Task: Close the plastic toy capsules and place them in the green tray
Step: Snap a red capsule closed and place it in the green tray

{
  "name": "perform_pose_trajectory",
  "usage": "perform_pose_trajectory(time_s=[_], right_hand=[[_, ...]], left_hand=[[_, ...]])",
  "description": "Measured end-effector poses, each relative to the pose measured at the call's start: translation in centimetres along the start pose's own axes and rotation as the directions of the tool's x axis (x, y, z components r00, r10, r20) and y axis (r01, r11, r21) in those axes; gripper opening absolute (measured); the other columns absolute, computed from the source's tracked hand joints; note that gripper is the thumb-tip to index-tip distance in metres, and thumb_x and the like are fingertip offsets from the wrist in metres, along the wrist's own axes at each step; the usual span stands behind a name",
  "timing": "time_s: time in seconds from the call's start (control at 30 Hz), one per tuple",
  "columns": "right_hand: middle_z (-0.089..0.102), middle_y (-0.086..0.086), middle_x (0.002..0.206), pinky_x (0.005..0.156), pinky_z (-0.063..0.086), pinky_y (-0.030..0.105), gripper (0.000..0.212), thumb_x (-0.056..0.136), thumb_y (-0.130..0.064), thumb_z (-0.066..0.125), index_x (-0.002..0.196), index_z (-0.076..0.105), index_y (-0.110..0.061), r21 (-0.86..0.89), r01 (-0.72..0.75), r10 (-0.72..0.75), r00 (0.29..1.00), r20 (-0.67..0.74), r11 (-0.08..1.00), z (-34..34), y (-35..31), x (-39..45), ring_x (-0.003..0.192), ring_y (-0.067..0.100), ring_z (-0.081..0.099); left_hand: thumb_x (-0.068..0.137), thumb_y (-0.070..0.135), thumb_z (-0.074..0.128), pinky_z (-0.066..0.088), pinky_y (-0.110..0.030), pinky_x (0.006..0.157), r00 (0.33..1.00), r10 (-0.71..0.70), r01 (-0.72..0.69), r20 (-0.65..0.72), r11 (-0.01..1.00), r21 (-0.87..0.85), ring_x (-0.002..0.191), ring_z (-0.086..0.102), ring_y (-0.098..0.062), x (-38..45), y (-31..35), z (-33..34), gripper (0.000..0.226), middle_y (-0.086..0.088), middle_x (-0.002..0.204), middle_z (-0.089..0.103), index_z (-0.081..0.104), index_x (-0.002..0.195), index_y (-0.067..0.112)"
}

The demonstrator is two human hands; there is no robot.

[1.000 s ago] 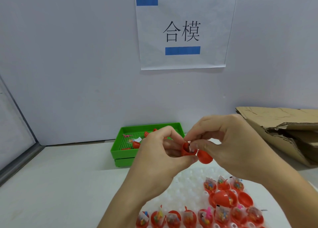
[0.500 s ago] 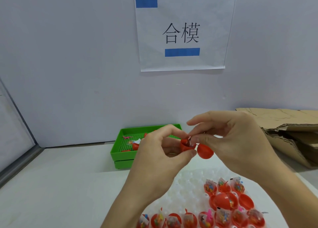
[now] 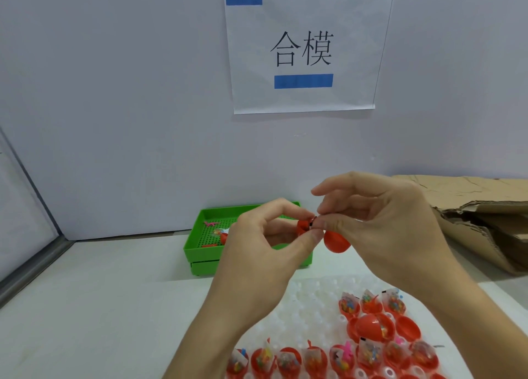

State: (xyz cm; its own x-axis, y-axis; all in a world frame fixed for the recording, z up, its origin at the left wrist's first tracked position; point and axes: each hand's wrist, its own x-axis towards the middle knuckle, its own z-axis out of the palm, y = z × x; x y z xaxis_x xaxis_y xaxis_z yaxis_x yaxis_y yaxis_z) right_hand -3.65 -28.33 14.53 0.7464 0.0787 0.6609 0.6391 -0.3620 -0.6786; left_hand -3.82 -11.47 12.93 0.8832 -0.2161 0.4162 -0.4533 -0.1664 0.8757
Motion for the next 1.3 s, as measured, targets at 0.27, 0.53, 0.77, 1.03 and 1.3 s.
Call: perform_pose_trajectory(time_s=[0.27,0.53,0.77,1.03,1.3], right_hand=[[0.078,-0.004,0.081,0.076,0.06,0.024,0.025,0.078,0.005,0.076,0.088,0.075,-0.018,0.106,0.001,-0.003,1.0,0.017,0.994,-0.5,0.0,0.1,0.078,0.012,0.076],[0.072,-0.017,0.109,0.083,0.061,0.036,0.052,0.07,-0.049,0.074,0.119,0.064,-0.039,-0.048,-0.321,0.321,0.9,0.296,0.946,-3.1,0.8,0.4,0.094,0.01,0.073],[0.079,-0.003,0.093,0.076,0.056,0.016,0.031,0.064,-0.032,0.079,0.096,0.077,-0.034,0.086,-0.301,0.256,0.903,0.344,0.95,-3.0,1.1,0.4,0.088,0.013,0.075],[0.075,-0.005,0.095,0.084,0.06,0.031,0.036,0.065,-0.035,0.078,0.101,0.075,-0.04,0.09,-0.296,0.26,0.923,0.283,0.951,-2.7,0.9,0.3,0.085,0.017,0.075],[0.075,-0.002,0.094,0.081,0.06,0.027,0.039,0.062,-0.029,0.08,0.101,0.076,-0.033,0.114,-0.282,0.245,0.933,0.262,0.953,-2.6,0.5,0.4,0.087,0.02,0.075]], left_hand=[[0.086,0.022,0.075,0.06,-0.04,0.084,0.999,-0.013,0.01,-0.051,0.998,-0.058,0.082,0.074,-0.015,0.2,-0.4,-0.1,0.004,0.003,0.081,0.077,0.072,0.086,0.025],[0.084,0.023,0.075,0.058,-0.042,0.089,0.998,-0.021,0.013,-0.053,0.989,-0.144,0.087,0.074,-0.016,0.2,-0.3,-0.4,0.006,0.001,0.087,0.078,0.073,0.09,0.026],[0.087,0.02,0.074,0.058,-0.04,0.087,0.997,-0.008,0.001,-0.071,0.995,-0.098,0.087,0.074,-0.016,0.3,-0.7,-0.4,0.008,0.0,0.085,0.077,0.072,0.09,0.027],[0.081,0.024,0.079,0.057,-0.019,0.08,0.995,-0.034,0.041,-0.095,0.997,0.069,0.087,0.071,0.001,0.3,-0.9,-0.2,0.031,0.019,0.088,0.075,0.065,0.106,0.036],[0.081,0.026,0.079,0.047,-0.003,0.07,0.998,0.007,0.003,-0.069,0.99,0.142,0.085,0.068,0.008,0.1,-0.4,-0.2,0.018,0.026,0.087,0.072,0.073,0.097,0.033]])
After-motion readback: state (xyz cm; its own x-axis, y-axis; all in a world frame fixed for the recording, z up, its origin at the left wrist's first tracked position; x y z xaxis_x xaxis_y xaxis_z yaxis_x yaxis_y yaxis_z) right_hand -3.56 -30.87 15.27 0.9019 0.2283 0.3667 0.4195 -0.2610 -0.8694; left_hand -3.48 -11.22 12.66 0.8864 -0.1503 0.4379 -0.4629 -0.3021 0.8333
